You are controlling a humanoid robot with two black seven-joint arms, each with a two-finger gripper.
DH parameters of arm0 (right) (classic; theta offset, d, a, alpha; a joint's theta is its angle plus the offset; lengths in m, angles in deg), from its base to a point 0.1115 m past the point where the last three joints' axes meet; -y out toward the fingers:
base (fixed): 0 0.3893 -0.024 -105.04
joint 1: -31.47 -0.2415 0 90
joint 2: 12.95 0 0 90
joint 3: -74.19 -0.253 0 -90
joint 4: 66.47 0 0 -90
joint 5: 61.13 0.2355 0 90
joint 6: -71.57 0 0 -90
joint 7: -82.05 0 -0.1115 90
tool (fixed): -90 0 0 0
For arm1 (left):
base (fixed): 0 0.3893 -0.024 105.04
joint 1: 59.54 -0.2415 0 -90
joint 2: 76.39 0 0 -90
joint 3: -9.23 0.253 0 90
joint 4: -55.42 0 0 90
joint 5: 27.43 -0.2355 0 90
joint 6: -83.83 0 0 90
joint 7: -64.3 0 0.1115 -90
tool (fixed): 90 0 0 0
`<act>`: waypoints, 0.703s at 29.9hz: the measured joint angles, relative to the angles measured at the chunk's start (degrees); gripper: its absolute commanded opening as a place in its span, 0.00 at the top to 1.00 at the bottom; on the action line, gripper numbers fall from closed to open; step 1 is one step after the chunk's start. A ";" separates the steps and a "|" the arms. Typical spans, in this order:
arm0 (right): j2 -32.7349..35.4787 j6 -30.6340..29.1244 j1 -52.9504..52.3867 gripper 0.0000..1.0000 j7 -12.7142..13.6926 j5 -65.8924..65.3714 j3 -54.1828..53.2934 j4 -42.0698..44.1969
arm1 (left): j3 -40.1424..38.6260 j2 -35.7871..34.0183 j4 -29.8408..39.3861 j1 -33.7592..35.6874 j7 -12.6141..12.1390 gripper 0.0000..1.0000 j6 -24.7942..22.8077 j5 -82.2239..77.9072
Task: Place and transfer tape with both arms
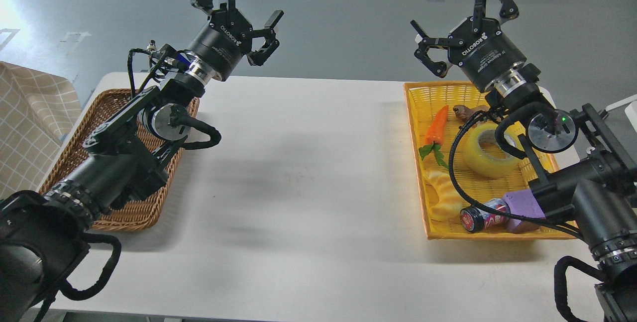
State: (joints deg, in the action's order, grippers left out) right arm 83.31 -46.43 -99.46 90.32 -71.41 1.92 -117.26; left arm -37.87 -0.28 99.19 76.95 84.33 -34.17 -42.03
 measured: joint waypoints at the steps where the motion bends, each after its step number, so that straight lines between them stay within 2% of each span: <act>1: 0.00 0.00 0.00 0.00 0.00 0.00 0.00 0.01 | 0.02 0.00 0.00 0.00 0.00 0.02 0.00 0.00; 21: 0.03 0.00 -0.20 0.00 0.00 -0.09 0.05 0.15 | 0.04 0.00 -0.07 0.49 -0.29 0.02 0.00 0.35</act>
State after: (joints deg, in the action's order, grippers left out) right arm 83.34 -46.43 -99.66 90.31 -71.50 1.97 -117.11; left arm -37.83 -0.28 99.12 77.43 84.04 -34.17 -41.67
